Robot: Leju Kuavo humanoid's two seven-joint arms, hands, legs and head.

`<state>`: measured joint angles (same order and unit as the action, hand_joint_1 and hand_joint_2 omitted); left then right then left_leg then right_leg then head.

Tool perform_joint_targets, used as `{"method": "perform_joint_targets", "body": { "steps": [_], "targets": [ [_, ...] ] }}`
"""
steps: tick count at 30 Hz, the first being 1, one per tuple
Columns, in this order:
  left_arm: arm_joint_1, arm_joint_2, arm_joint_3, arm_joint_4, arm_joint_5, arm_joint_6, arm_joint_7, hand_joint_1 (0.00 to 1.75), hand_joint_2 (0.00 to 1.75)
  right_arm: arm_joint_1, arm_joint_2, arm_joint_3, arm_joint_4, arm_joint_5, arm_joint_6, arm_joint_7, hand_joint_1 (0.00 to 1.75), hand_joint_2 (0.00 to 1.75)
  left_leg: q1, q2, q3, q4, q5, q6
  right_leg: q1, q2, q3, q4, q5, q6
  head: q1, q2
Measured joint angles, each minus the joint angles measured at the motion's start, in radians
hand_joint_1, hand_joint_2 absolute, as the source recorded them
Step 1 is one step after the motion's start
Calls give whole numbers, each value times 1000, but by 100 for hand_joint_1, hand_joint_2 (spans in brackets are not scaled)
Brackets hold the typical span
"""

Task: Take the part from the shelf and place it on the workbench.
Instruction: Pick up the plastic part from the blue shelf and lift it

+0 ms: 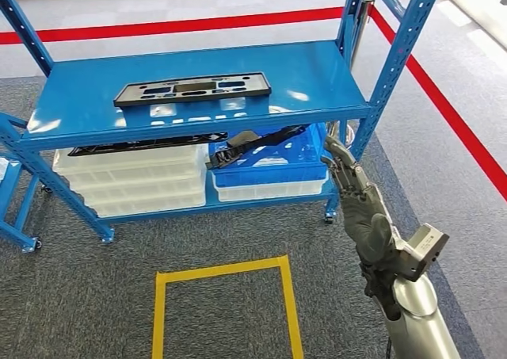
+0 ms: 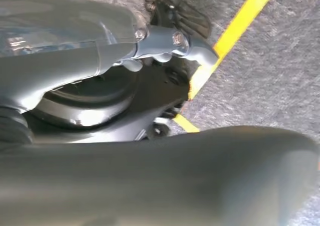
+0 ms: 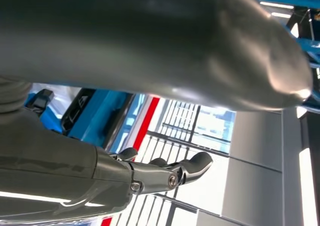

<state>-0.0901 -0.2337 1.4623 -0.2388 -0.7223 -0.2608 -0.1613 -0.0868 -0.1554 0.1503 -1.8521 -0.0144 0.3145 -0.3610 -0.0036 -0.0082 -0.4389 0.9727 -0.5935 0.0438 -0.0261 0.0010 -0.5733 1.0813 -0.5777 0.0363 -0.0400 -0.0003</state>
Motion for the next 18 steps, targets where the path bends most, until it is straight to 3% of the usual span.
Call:
{"method": "perform_joint_targets", "body": {
  "steps": [3,4,5,8,9,13,15,16,18],
  "targets": [
    [1,-3,0,2,-1,-1,-2,0,0,7,-7,1,-2,-1,0,0,0,0,5,4,7,-9,2,4,-1,0,-98,170,-59,7,1,0],
    [1,-4,0,3,-1,-1,-3,0,0,11,-9,2,-2,-1,0,0,0,0,6,4,11,-9,-1,3,-3,0,-126,207,-58,11,1,0],
    [2,-4,1,3,-1,-1,-3,0,0,14,-10,2,-2,-1,0,0,0,0,8,3,16,-8,-7,0,-4,0,-136,207,-36,15,1,0],
    [1,-4,1,4,-1,-1,-3,0,0,17,-12,2,0,-2,0,0,0,0,17,1,41,-1,-36,-21,-7,-1,-88,65,75,28,2,0],
    [0,-4,1,5,-1,-1,-3,0,0,18,-12,2,0,-2,0,0,0,0,16,1,43,4,-46,-30,-7,-1,-72,26,84,27,2,0],
    [-4,-4,2,6,-4,-1,-4,0,0,25,-14,3,-4,-3,0,1,0,0,13,0,34,18,-61,-46,-7,4,-64,2,52,-5,1,0],
    [-7,-4,2,6,-9,-1,-4,0,0,26,-14,3,-9,-3,0,1,0,0,14,1,11,65,-82,-52,-9,3,-57,1,43,-17,1,0],
    [-9,-4,2,6,-12,-1,-4,0,0,27,-14,3,-12,-3,0,1,0,0,15,1,-21,119,-102,-56,-10,2,-53,0,39,-21,0,0],
    [-10,-4,2,6,-14,-1,-4,0,0,29,-14,3,-15,-3,0,1,0,0,14,1,-116,265,-144,-59,-8,-1,-45,0,30,-26,0,0]
  ]
}}
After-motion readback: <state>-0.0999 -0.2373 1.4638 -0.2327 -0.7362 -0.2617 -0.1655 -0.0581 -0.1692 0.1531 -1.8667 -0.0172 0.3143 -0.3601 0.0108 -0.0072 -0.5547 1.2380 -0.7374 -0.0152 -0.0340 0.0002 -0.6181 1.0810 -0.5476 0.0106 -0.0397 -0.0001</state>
